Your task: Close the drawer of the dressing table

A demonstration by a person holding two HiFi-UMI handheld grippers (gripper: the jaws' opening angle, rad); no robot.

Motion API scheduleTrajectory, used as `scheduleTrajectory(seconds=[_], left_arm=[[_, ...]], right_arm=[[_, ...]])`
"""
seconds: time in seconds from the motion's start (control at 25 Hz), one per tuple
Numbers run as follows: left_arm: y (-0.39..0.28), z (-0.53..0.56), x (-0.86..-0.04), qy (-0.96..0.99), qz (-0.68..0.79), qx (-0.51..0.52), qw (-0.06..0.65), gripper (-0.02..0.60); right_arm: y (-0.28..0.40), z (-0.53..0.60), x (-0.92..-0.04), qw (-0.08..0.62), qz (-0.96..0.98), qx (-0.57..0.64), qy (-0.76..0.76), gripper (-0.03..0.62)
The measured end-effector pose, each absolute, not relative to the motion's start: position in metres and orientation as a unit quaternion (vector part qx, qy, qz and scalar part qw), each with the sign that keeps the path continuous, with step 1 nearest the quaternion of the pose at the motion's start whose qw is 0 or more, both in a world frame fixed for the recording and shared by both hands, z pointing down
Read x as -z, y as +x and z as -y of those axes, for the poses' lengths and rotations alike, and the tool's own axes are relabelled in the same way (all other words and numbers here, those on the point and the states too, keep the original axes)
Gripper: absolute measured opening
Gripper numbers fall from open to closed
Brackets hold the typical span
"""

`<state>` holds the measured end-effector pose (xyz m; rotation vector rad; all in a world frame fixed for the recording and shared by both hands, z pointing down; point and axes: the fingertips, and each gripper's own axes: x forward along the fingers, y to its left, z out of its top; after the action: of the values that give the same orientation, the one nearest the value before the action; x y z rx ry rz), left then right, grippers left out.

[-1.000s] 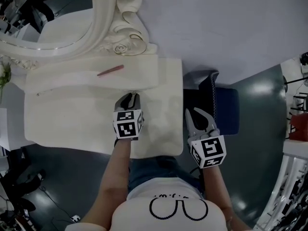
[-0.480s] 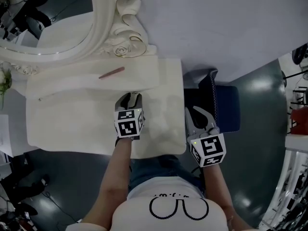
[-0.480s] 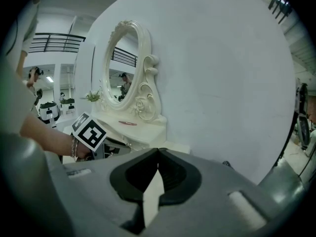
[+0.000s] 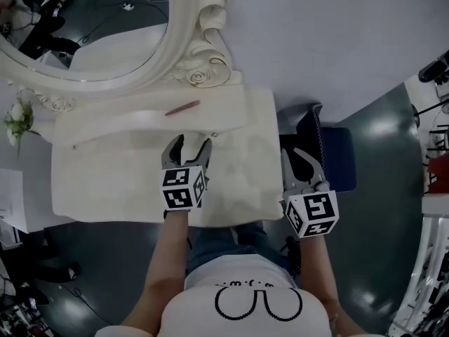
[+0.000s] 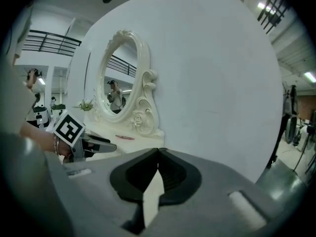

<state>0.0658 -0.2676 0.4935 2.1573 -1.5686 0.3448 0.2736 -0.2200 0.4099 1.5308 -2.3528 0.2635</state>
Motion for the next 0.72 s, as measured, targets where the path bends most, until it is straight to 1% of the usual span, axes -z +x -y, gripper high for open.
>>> scheduleTrajectory(seconds=[0.24, 0.48, 0.52, 0.56, 0.6, 0.72], left_arm=[[0.036, 0.268, -0.412, 0.808, 0.565, -0.048, 0.158, 0.302], [0.007, 0.254, -0.354, 0.84, 0.535, -0.017, 0.087, 0.299], [0.0, 0.25, -0.346, 0.843, 0.533, -0.014, 0.07, 0.265], [-0.006, 0.245, -0.338, 0.846, 0.531, -0.011, 0.051, 0.053], [-0.011, 0.24, -0.332, 0.849, 0.527, -0.011, 0.034, -0.002], [-0.021, 0.231, -0.317, 0.86, 0.509, -0.017, 0.006, -0.002]], right_arm=[[0.263, 0.211, -0.376, 0.131, 0.811, -0.074, 0.565, 0.002], [0.236, 0.204, -0.347, 0.108, 0.799, -0.038, 0.591, 0.002], [0.231, 0.202, -0.343, 0.104, 0.795, -0.034, 0.596, 0.002], [0.226, 0.2, -0.34, 0.101, 0.792, -0.03, 0.601, 0.002], [0.222, 0.198, -0.337, 0.098, 0.789, -0.027, 0.606, 0.002], [0.207, 0.191, -0.327, 0.092, 0.784, -0.018, 0.614, 0.002]])
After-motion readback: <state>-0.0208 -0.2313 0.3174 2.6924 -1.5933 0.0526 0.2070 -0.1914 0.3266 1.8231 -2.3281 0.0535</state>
